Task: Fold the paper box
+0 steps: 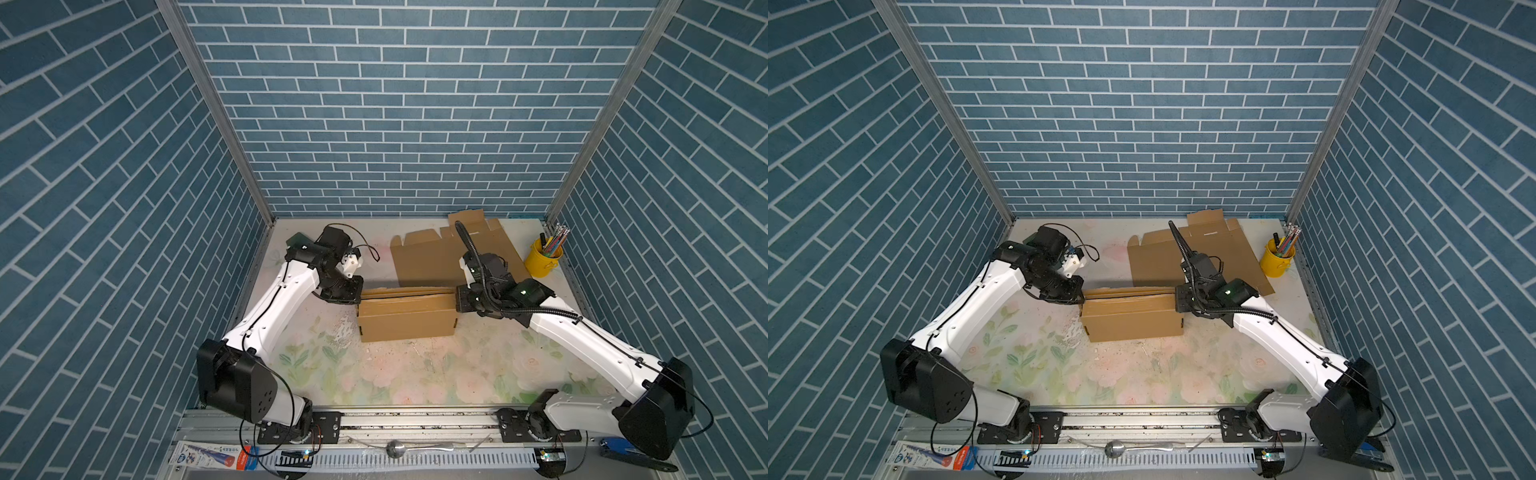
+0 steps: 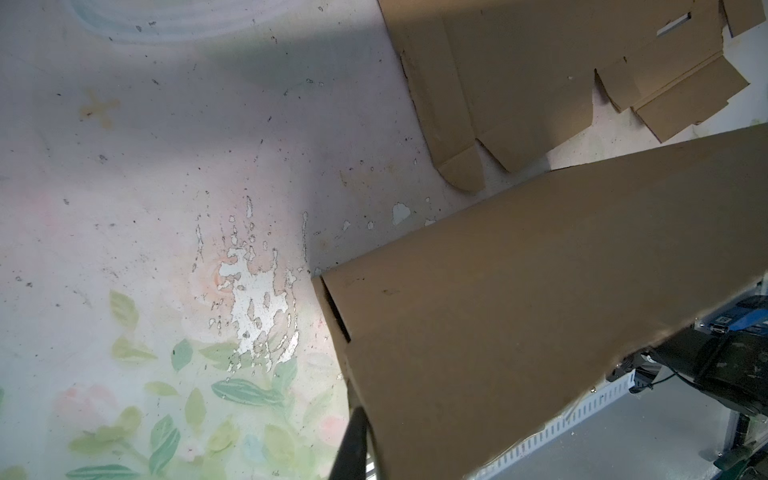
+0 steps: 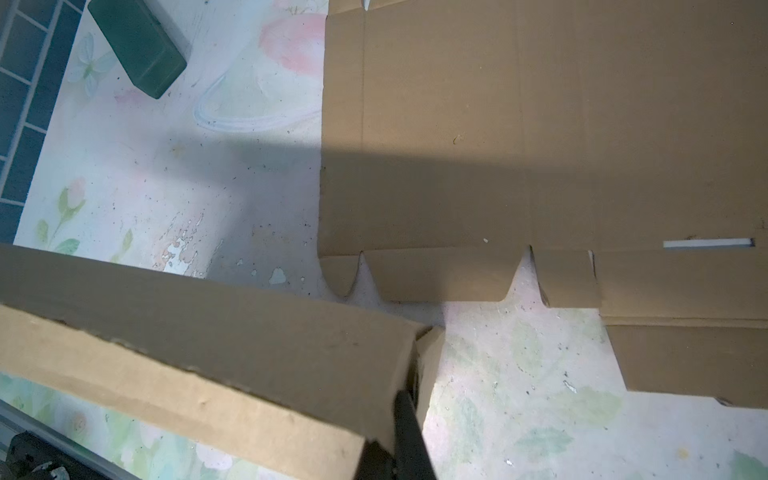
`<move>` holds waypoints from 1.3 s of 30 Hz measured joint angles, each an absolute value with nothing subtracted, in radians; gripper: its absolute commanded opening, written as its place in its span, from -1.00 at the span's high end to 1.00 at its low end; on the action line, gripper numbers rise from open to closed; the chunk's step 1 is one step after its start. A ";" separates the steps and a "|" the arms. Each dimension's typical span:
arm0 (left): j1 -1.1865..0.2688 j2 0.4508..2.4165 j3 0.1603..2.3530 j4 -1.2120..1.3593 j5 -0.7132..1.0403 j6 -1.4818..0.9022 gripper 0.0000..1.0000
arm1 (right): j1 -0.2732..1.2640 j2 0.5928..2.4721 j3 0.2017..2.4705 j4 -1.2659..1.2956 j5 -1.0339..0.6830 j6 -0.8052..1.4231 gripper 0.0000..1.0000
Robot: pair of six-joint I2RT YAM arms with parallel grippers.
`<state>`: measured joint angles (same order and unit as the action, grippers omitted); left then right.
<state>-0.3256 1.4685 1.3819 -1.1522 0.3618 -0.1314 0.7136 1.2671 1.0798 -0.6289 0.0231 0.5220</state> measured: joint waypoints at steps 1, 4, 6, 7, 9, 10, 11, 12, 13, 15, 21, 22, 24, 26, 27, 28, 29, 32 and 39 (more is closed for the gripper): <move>-0.325 1.468 1.383 -1.156 0.362 -0.128 0.78 | 0.714 1.267 1.079 -0.628 0.023 0.524 1.00; -0.324 1.473 1.394 -1.175 0.355 -0.118 0.77 | 0.715 1.265 1.076 -0.627 0.022 0.527 1.00; -0.324 1.478 1.408 -1.191 0.341 -0.111 0.74 | 0.718 1.265 1.076 -0.624 0.022 0.527 1.00; -0.323 1.479 1.411 -1.194 0.337 -0.108 0.74 | 0.719 1.265 1.076 -0.624 0.022 0.527 1.00; -0.323 1.479 1.411 -1.199 0.333 -0.104 0.72 | 0.719 1.265 1.076 -0.624 0.022 0.527 1.00; -0.323 1.479 1.411 -1.200 0.331 -0.101 0.72 | 0.719 1.265 1.075 -0.623 0.022 0.527 1.00; -0.323 1.479 1.411 -1.200 0.329 -0.100 0.70 | 0.719 1.265 1.074 -0.620 0.022 0.527 1.00; -0.323 1.479 1.411 -1.200 0.326 -0.098 0.70 | 0.719 1.265 1.073 -0.619 0.022 0.527 1.00; -0.323 1.479 1.411 -1.200 0.322 -0.097 0.69 | 0.719 1.265 1.072 -0.617 0.022 0.527 1.00; -0.323 1.479 1.410 -1.200 0.311 -0.095 0.69 | 0.720 1.265 1.071 -0.615 0.021 0.527 1.00; -0.323 1.473 1.409 -1.195 0.279 -0.080 0.57 | 0.720 1.265 1.070 -0.613 0.019 0.527 1.00; -0.323 1.472 1.408 -1.193 0.274 -0.076 0.49 | 0.720 1.265 1.070 -0.613 0.019 0.527 1.00; -0.321 1.466 1.408 -1.191 0.266 -0.067 0.46 | 0.720 1.265 1.070 -0.613 0.019 0.527 1.00; -0.321 1.458 1.407 -1.188 0.261 -0.060 0.46 | 0.720 1.265 1.070 -0.613 0.019 0.527 1.00; -0.321 1.452 1.405 -1.184 0.258 -0.056 0.47 | 0.720 1.265 1.070 -0.613 0.019 0.527 1.00; -0.320 1.447 1.401 -1.180 0.258 -0.054 0.47 | 0.720 1.265 1.070 -0.613 0.019 0.527 1.00; -0.320 1.440 1.396 -1.176 0.258 -0.051 0.47 | 0.720 1.265 1.070 -0.613 0.019 0.527 1.00; -0.320 1.428 1.375 -1.161 0.259 -0.047 0.47 | 0.720 1.265 1.070 -0.613 0.019 0.528 1.00; -0.321 1.402 1.322 -1.119 0.259 -0.042 0.56 | 0.720 1.265 1.070 -0.613 0.019 0.528 1.00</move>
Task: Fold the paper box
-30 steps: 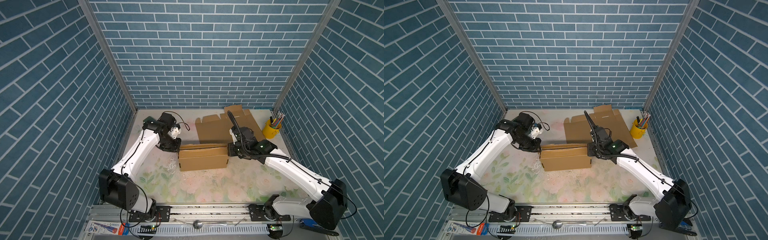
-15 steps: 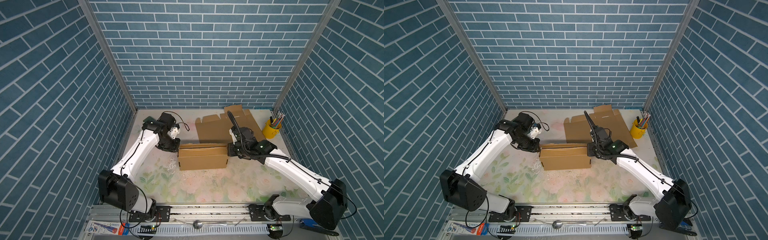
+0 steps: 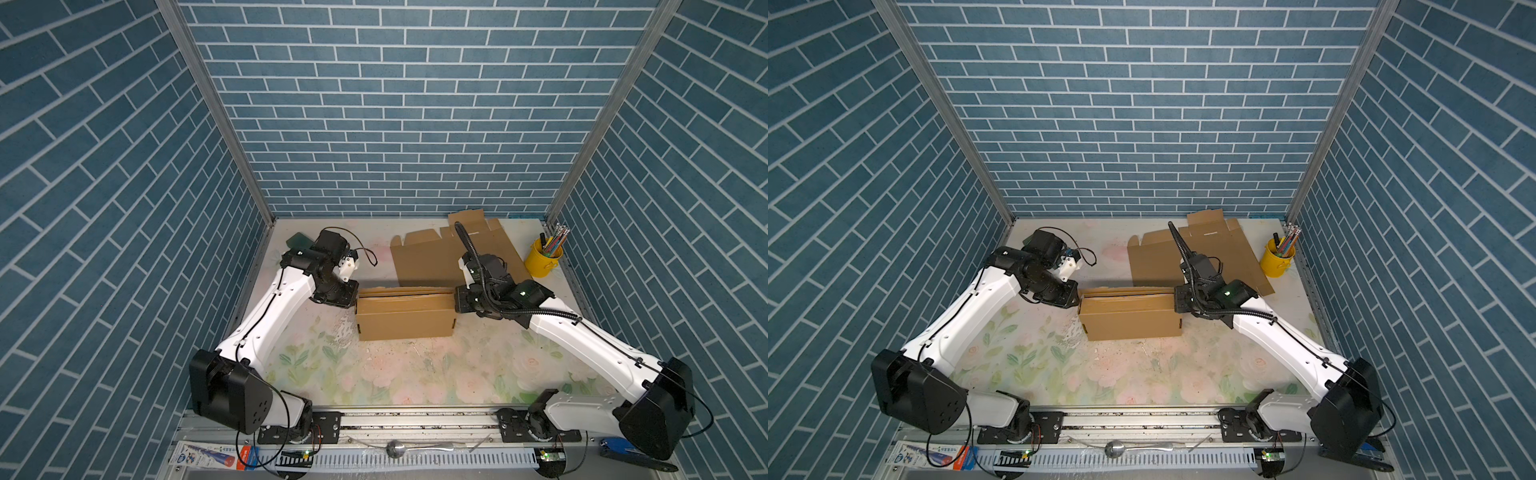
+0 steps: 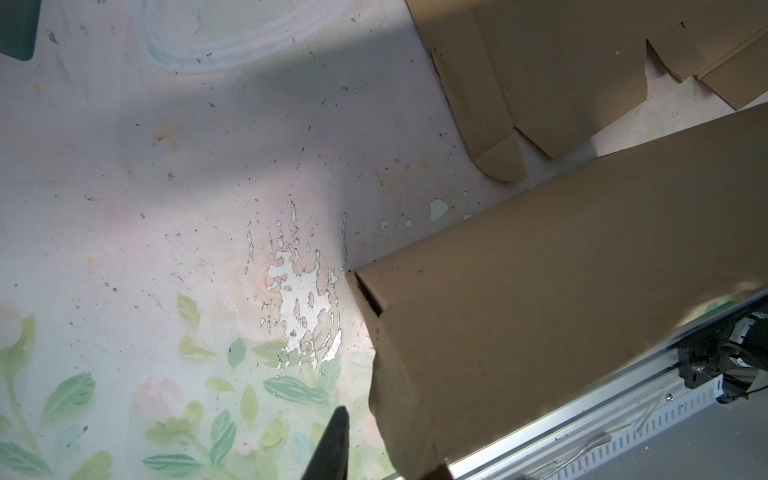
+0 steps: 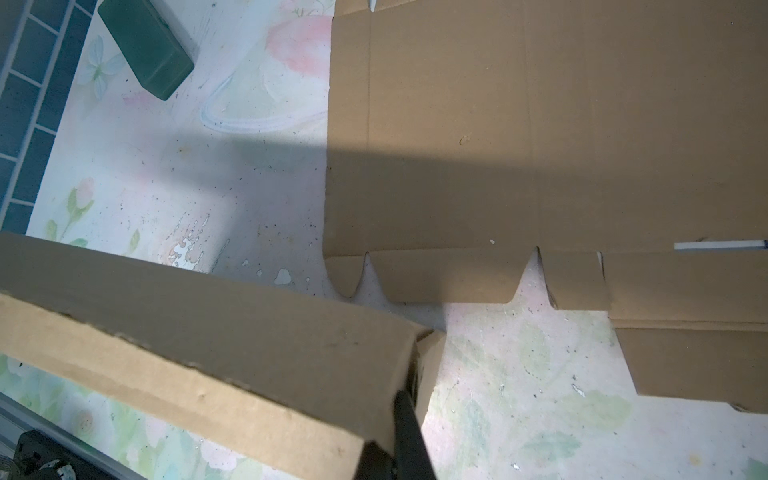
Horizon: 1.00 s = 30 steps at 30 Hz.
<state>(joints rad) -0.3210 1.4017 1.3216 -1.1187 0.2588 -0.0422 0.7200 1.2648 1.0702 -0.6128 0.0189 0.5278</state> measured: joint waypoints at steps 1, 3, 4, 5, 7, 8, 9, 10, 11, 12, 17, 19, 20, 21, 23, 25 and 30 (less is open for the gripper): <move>-0.321 1.397 1.317 -1.113 0.259 -0.041 0.57 | 0.720 1.265 1.070 -0.613 0.019 0.528 1.00; -0.321 1.391 1.309 -1.101 0.259 -0.041 0.63 | 0.720 1.265 1.070 -0.613 0.019 0.528 1.00; -0.321 1.391 1.307 -1.097 0.259 -0.040 0.64 | 0.720 1.265 1.070 -0.613 0.019 0.528 1.00; -0.321 1.391 1.302 -1.088 0.259 -0.040 0.64 | 0.720 1.265 1.070 -0.613 0.019 0.528 1.00; -0.321 1.391 1.293 -1.079 0.260 -0.041 0.66 | 0.720 1.265 1.070 -0.613 0.019 0.528 1.00; -0.321 1.391 1.291 -1.077 0.259 -0.041 0.68 | 0.720 1.265 1.070 -0.614 0.019 0.528 1.00; -0.321 1.391 1.290 -1.076 0.260 -0.041 0.70 | 0.720 1.265 1.070 -0.613 0.019 0.528 1.00; -0.321 1.391 1.290 -1.073 0.262 -0.042 0.73 | 0.720 1.265 1.070 -0.613 0.019 0.528 1.00; -0.321 1.391 1.290 -1.070 0.263 -0.042 0.76 | 0.720 1.265 1.070 -0.614 0.019 0.528 1.00; -0.321 1.391 1.290 -1.067 0.264 -0.041 0.79 | 0.721 1.265 1.070 -0.613 0.019 0.528 1.00; -0.322 1.391 1.294 -1.066 0.271 -0.047 0.97 | 0.723 1.265 1.070 -0.613 0.017 0.528 1.00; -0.324 1.393 1.309 -1.084 0.272 -0.051 1.00 | 0.725 1.265 1.070 -0.614 0.017 0.528 1.00; -0.324 1.393 1.319 -1.095 0.274 -0.053 1.00 | 0.726 1.265 1.070 -0.614 0.018 0.528 1.00; -0.324 1.395 1.332 -1.106 0.274 -0.056 1.00 | 0.727 1.265 1.070 -0.615 0.018 0.528 1.00; -0.324 1.404 1.364 -1.132 0.278 -0.057 1.00 | 0.728 1.265 1.068 -0.615 0.022 0.528 1.00; -0.324 1.417 1.394 -1.157 0.282 -0.057 1.00 | 0.730 1.265 1.066 -0.615 0.027 0.528 1.00; -0.324 1.462 1.462 -1.221 0.282 -0.052 1.00 | 0.748 1.265 1.066 -0.621 0.067 0.527 1.00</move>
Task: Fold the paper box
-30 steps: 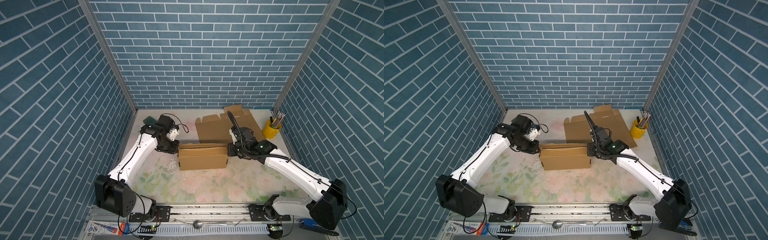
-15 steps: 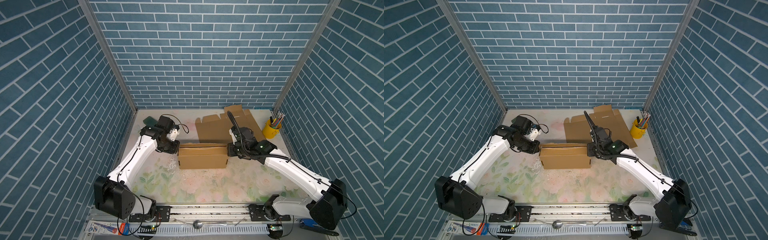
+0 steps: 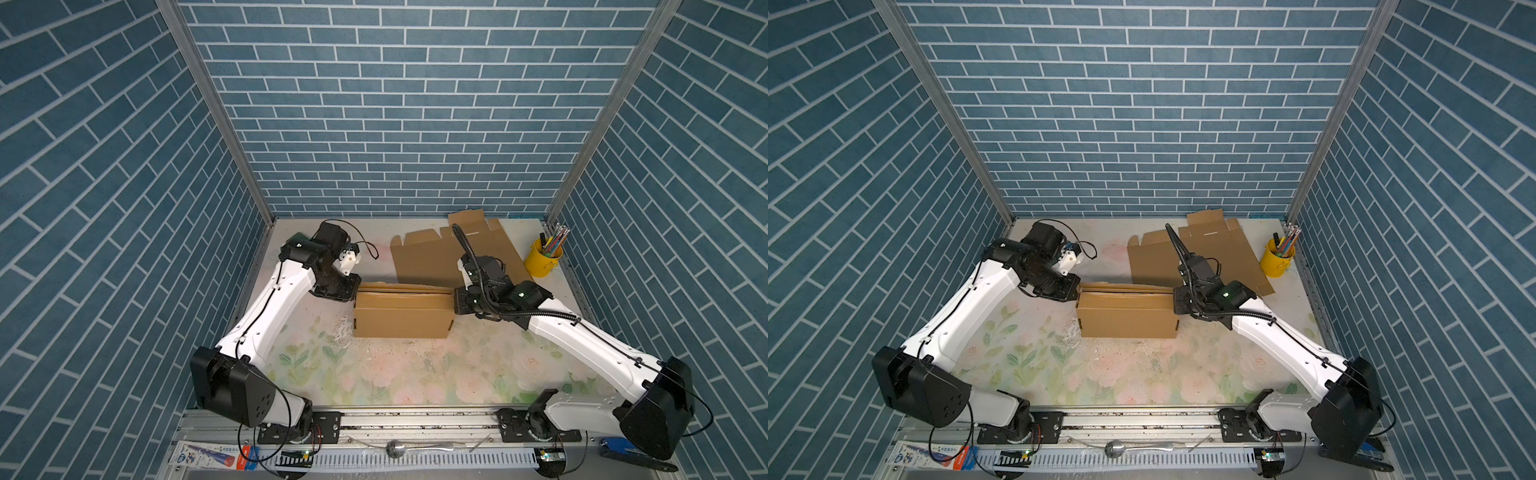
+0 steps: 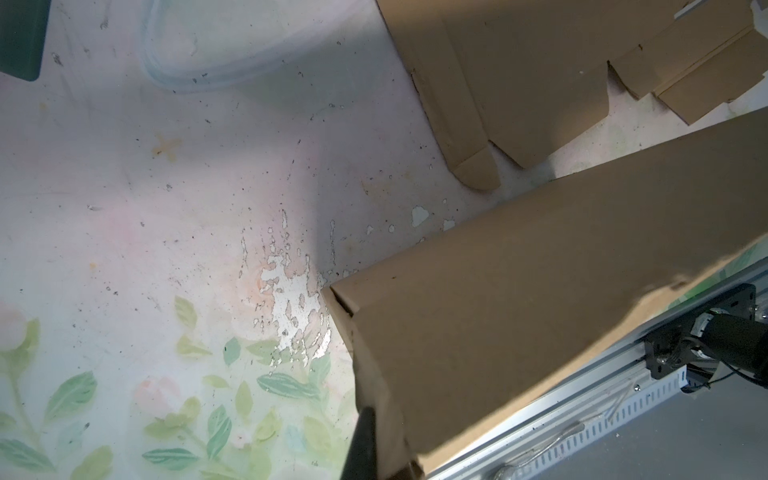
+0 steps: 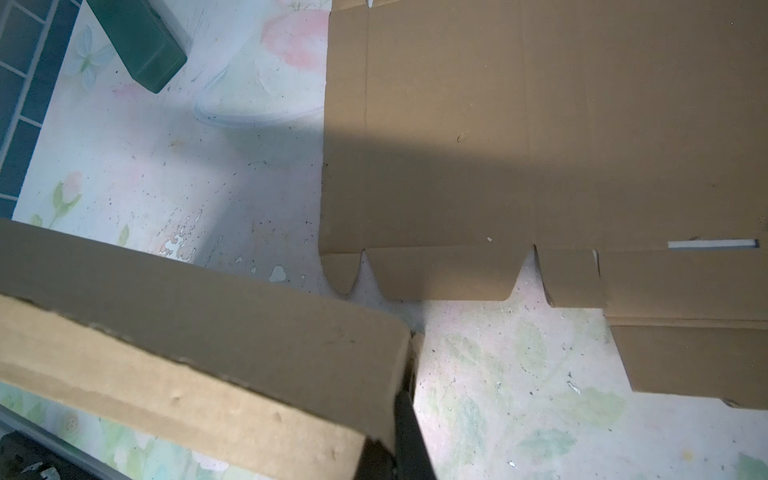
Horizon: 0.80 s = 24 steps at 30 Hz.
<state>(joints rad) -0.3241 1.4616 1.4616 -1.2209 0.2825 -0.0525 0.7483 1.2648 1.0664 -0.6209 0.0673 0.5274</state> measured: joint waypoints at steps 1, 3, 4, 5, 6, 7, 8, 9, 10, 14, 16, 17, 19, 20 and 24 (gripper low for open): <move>-0.324 1.467 1.470 -1.229 0.283 -0.052 1.00 | 0.754 1.265 1.067 -0.624 0.078 0.527 1.00; -0.324 1.470 1.476 -1.235 0.287 -0.052 1.00 | 0.760 1.265 1.070 -0.633 0.091 0.527 1.00; -0.324 1.470 1.477 -1.237 0.290 -0.052 1.00 | 0.762 1.265 1.075 -0.641 0.094 0.527 1.00; -0.324 1.470 1.477 -1.238 0.294 -0.054 1.00 | 0.763 1.266 1.083 -0.654 0.094 0.527 1.00; -0.324 1.470 1.477 -1.237 0.297 -0.056 1.00 | 0.764 1.267 1.092 -0.667 0.093 0.527 1.00; -0.324 1.470 1.475 -1.236 0.301 -0.058 1.00 | 0.766 1.269 1.100 -0.682 0.093 0.526 1.00; -0.324 1.470 1.471 -1.234 0.305 -0.061 1.00 | 0.766 1.271 1.103 -0.687 0.093 0.526 1.00; -0.324 1.469 1.467 -1.231 0.307 -0.064 1.00 | 0.766 1.272 1.103 -0.688 0.092 0.526 1.00; -0.324 1.469 1.459 -1.225 0.309 -0.065 0.99 | 0.766 1.272 1.103 -0.687 0.089 0.526 1.00; -0.324 1.468 1.423 -1.217 0.307 -0.068 1.00 | 0.766 1.272 1.103 -0.680 0.070 0.527 0.93; -0.324 1.468 1.412 -1.217 0.301 -0.068 1.00 | 0.766 1.272 1.103 -0.677 0.061 0.528 0.89; -0.324 1.468 1.410 -1.217 0.298 -0.068 1.00 | 0.766 1.272 1.103 -0.677 0.056 0.528 0.86; -0.324 1.468 1.409 -1.217 0.295 -0.067 1.00 | 0.765 1.271 1.103 -0.677 0.048 0.529 0.76; -0.324 1.468 1.409 -1.217 0.295 -0.067 1.00 | 0.765 1.272 1.103 -0.682 0.040 0.533 0.69; -0.324 1.468 1.409 -1.217 0.295 -0.067 1.00 | 0.765 1.272 1.103 -0.707 0.021 0.547 0.58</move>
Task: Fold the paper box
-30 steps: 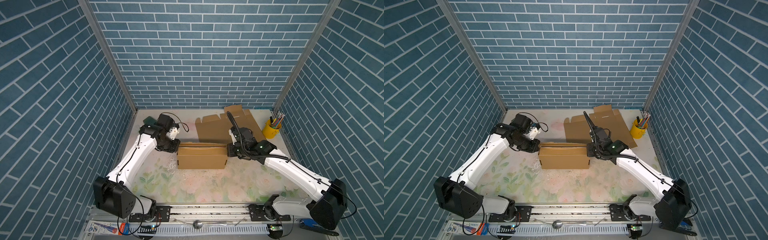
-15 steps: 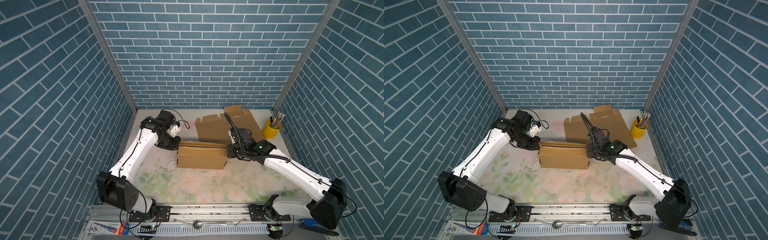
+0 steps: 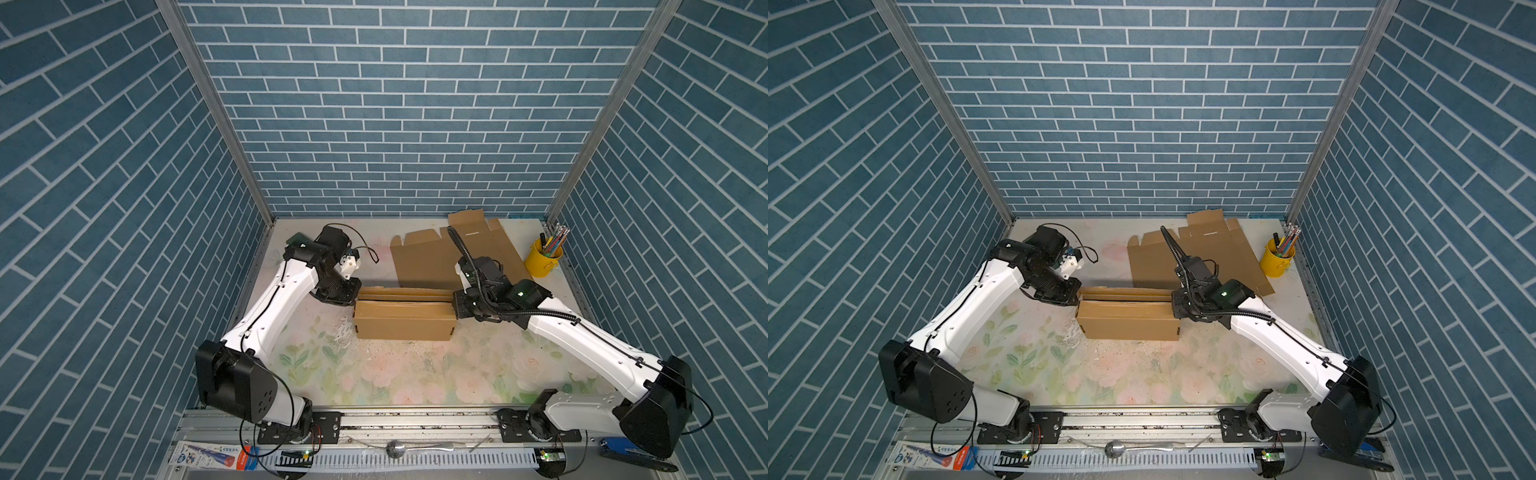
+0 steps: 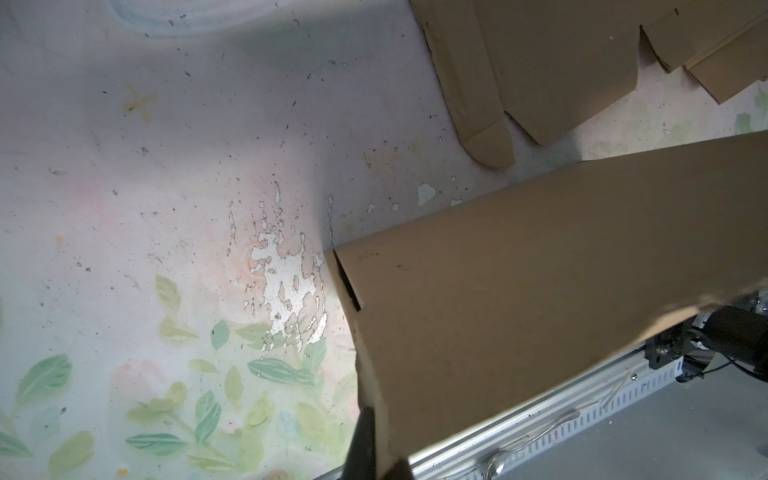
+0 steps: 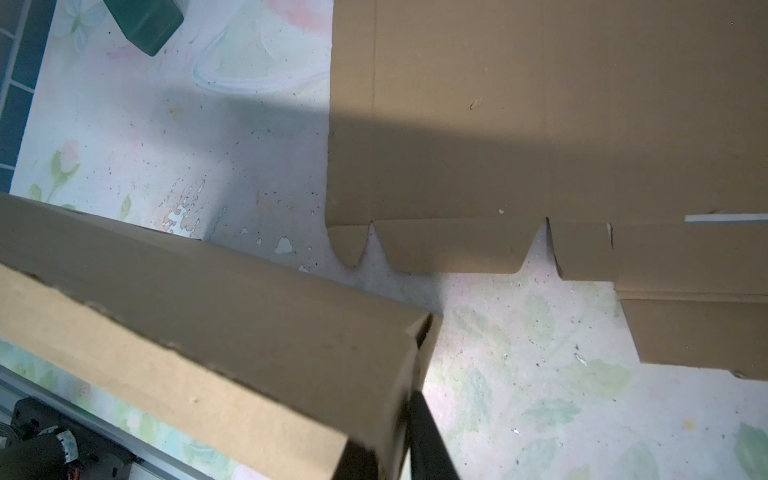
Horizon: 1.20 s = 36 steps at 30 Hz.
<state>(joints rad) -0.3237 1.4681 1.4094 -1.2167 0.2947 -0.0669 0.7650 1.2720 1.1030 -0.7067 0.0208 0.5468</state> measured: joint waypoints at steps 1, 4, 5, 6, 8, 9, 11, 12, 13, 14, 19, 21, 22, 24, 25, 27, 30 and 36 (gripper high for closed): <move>-0.324 1.468 1.409 -1.217 0.294 -0.067 1.00 | 0.765 1.272 1.103 -0.710 0.019 0.549 0.57; -0.324 1.468 1.409 -1.217 0.294 -0.067 1.00 | 0.765 1.272 1.103 -0.720 0.014 0.551 0.55; -0.324 1.468 1.409 -1.217 0.294 -0.067 1.00 | 0.765 1.272 1.103 -0.722 0.012 0.551 0.52; -0.324 1.468 1.409 -1.217 0.295 -0.067 1.00 | 0.765 1.272 1.103 -0.722 0.011 0.552 0.48; -0.324 1.468 1.409 -1.215 0.294 -0.067 1.00 | 0.765 1.272 1.103 -0.725 0.003 0.553 0.39; -0.324 1.468 1.409 -1.214 0.294 -0.067 1.00 | 0.765 1.272 1.103 -0.728 -0.004 0.552 0.35; -0.324 1.468 1.409 -1.214 0.294 -0.067 1.00 | 0.763 1.272 1.103 -0.733 -0.017 0.556 0.26; -0.324 1.468 1.409 -1.214 0.294 -0.066 1.00 | 0.759 1.272 1.103 -0.734 -0.029 0.556 0.22; -0.324 1.468 1.409 -1.214 0.294 -0.064 1.00 | 0.754 1.272 1.103 -0.734 -0.037 0.560 0.18; -0.324 1.468 1.409 -1.214 0.294 -0.063 1.00 | 0.749 1.272 1.103 -0.735 -0.055 0.564 0.13; -0.324 1.471 1.409 -1.213 0.293 -0.060 1.00 | 0.727 1.268 1.103 -0.742 -0.122 0.589 -0.09; -0.324 1.473 1.409 -1.211 0.293 -0.058 1.00 | 0.724 1.267 1.103 -0.744 -0.140 0.596 -0.08; -0.324 1.474 1.409 -1.210 0.292 -0.057 1.00 | 0.723 1.267 1.103 -0.745 -0.147 0.598 -0.06; -0.324 1.480 1.413 -1.208 0.292 -0.056 1.00 | 0.722 1.267 1.103 -0.744 -0.159 0.600 -0.03; -0.324 1.482 1.415 -1.207 0.293 -0.056 1.00 | 0.722 1.268 1.103 -0.744 -0.164 0.604 -0.01; -0.324 1.488 1.419 -1.205 0.293 -0.055 1.00 | 0.722 1.269 1.102 -0.742 -0.173 0.607 0.03; -0.324 1.491 1.421 -1.202 0.293 -0.055 1.00 | 0.722 1.277 1.102 -0.741 -0.176 0.616 0.14; -0.324 1.507 1.443 -1.216 0.292 -0.048 1.00 | 0.713 1.295 1.102 -0.733 -0.167 0.625 0.25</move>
<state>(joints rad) -0.3237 1.5066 1.4429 -1.2156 0.2924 -0.0483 0.7128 1.2949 1.1015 -0.7334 -0.1669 0.6254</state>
